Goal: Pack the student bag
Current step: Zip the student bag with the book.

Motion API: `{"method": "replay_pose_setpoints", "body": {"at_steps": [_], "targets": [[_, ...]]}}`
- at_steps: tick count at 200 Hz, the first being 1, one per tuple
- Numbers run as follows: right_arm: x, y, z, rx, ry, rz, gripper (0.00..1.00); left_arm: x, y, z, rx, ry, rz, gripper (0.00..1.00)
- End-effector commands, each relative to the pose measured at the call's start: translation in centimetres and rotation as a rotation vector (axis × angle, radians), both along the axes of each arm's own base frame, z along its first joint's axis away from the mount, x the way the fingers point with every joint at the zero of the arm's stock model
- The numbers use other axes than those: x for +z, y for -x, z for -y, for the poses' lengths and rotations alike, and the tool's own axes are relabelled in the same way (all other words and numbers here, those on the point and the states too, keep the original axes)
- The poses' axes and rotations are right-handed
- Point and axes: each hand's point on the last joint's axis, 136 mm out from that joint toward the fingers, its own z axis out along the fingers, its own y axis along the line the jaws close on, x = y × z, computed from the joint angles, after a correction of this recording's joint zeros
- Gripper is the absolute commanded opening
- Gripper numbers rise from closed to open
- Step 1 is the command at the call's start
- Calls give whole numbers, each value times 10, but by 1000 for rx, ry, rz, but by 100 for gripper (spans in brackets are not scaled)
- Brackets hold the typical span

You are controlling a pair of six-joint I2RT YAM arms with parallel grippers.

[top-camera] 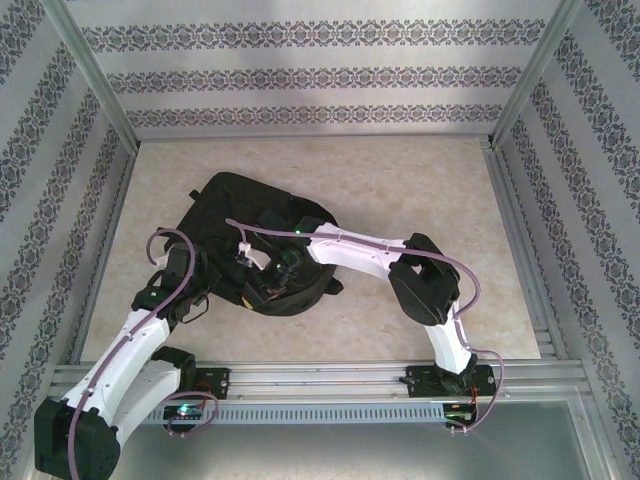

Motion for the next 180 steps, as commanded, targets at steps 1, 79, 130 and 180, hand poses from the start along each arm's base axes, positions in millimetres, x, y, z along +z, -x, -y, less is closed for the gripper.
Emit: {"method": "replay_pose_setpoints", "body": {"at_steps": [1,79,130,180], "targets": [[-17,11,15,40,108,29,38,20,-15,2,-17,9,90,0],[-41,6,36,70,247,180,33,21,-16,1,-16,-1,95,0],[-41,-3,37,92,318,340,41,23,-17,1,-18,-1,99,0],[-34,-23,49,66,406,522,34,25,-18,0,-19,-7,98,0]]}}
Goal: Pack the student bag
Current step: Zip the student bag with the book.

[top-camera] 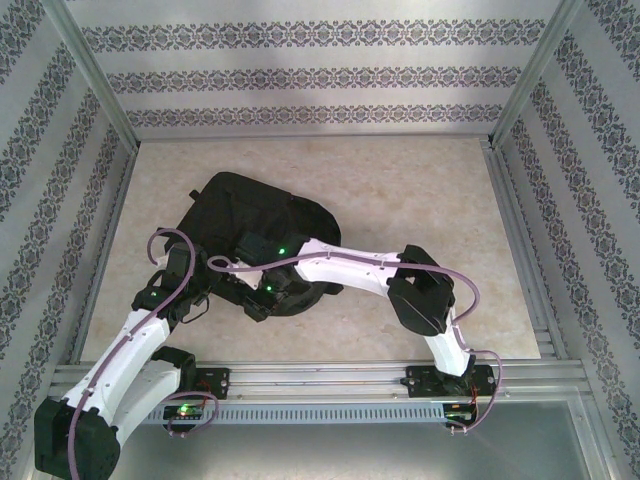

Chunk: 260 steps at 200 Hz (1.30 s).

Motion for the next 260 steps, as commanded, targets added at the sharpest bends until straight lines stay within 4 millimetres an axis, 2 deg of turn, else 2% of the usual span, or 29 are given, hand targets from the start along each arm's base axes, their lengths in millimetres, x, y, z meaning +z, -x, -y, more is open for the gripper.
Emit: {"method": "replay_pose_setpoints", "body": {"at_steps": [1,27,69,99,128,142,159,189,225,260], "targets": [[-6,-23,38,-52,163,124,34,25,-18,-2,-8,-13,97,0],[3,-23,38,-57,140,135,23,24,-17,-2,-8,-15,92,0],[22,-18,39,-53,82,110,24,23,-16,-5,-6,-28,85,0],[25,-12,38,-49,51,59,23,24,-17,-5,-8,-29,87,0],[29,-7,33,-44,3,-6,10,25,-18,-4,-13,-32,87,0],[35,0,28,-36,-49,-62,9,26,-18,-4,-14,-31,88,0],[46,4,20,-42,-132,-141,10,26,-19,-3,-16,-27,92,0],[54,4,9,-71,-231,-260,19,26,-20,0,-23,-11,97,0],[42,-4,0,-102,-238,-313,29,25,-20,1,-25,-2,99,0],[38,-5,-5,-108,-246,-339,30,26,-19,1,-30,-4,101,0]]}}
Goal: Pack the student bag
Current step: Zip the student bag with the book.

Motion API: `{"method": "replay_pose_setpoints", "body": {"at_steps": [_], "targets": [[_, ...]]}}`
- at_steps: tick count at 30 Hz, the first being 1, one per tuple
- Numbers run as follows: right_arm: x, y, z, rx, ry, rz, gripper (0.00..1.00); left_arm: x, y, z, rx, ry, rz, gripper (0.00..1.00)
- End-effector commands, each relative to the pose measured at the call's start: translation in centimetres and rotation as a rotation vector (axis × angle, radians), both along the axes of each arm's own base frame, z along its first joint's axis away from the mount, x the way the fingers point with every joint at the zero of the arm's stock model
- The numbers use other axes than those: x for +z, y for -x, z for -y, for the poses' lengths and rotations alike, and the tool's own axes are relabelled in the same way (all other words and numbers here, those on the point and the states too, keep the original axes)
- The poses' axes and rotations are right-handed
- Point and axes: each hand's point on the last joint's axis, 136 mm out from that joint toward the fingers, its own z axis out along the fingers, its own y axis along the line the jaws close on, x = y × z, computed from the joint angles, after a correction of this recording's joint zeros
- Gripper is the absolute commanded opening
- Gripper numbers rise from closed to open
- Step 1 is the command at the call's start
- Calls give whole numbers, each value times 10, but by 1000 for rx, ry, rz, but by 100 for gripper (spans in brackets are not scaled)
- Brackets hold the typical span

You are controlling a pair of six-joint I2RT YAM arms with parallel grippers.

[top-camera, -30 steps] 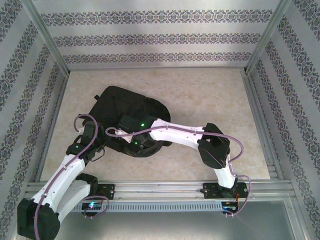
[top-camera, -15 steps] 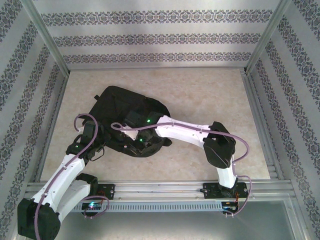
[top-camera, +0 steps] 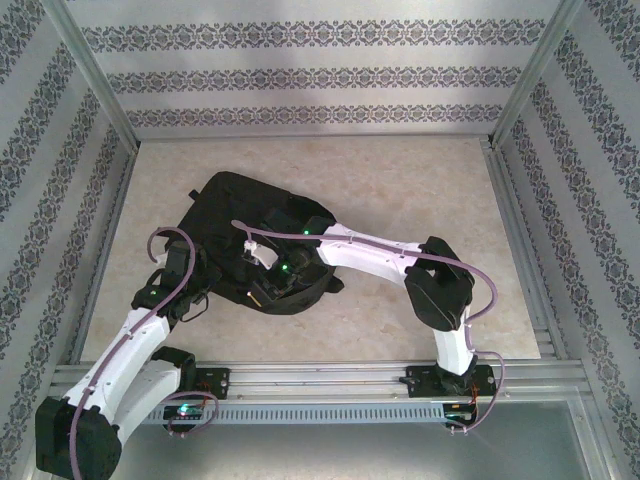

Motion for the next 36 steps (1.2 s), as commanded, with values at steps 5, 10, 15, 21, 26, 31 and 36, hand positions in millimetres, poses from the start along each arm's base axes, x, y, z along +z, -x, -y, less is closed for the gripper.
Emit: {"method": "replay_pose_setpoints", "body": {"at_steps": [5,10,15,21,26,31,36], "targets": [[-7,-2,-6,-7,3,-31,30,22,-16,2,-12,11,95,0],[-22,-8,-2,-17,66,-11,28,21,-17,3,-11,18,96,0],[-28,-11,0,-19,90,3,8,21,-16,2,-10,14,94,0],[-13,-4,3,-14,29,-18,0,21,-18,1,-15,-2,94,0],[-2,1,8,-18,-23,-53,0,18,-20,0,-17,-13,88,0],[2,4,13,-21,-41,-82,0,20,-22,-3,-18,-28,89,0],[-2,6,30,-30,-10,-76,0,23,-24,-9,-7,-49,80,0]]}}
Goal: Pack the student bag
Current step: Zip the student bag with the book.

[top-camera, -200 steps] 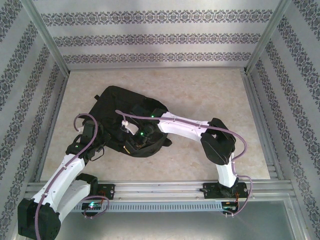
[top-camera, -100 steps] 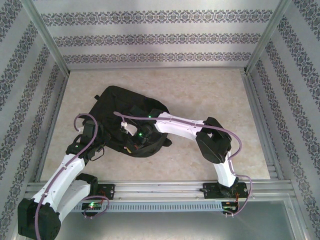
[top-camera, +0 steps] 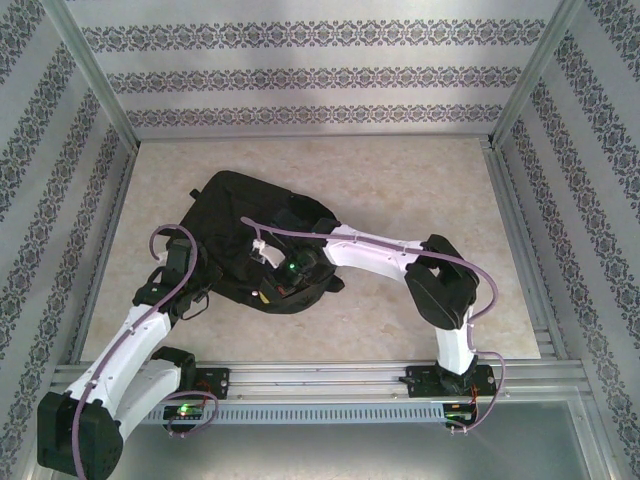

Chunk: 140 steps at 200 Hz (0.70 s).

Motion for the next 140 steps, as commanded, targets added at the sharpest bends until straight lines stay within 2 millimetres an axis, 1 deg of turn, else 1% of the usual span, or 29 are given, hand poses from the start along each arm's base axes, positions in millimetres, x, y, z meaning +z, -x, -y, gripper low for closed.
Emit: {"method": "replay_pose_setpoints", "body": {"at_steps": [1,25,58,74,99,114,124,133,140], "targets": [[5,11,22,2,30,-30,0,24,-18,-12,26,-44,81,0],[-2,12,45,-22,78,-13,0,22,-19,-18,41,-59,67,0],[-7,12,79,-64,137,29,0,20,-20,-22,57,-67,46,0],[-8,5,99,-114,170,63,0,20,-22,-22,50,-77,35,0],[-6,-11,131,-229,217,134,0,21,-30,-22,28,-103,9,0],[-4,-22,150,-291,263,211,0,23,-40,-13,-28,-91,1,0],[-1,-27,159,-320,283,266,0,23,-48,-6,-65,-72,6,0],[6,-28,159,-332,258,289,0,24,-56,2,-97,-43,24,0],[12,-26,153,-330,216,289,0,25,-62,8,-112,-15,42,0]]}}
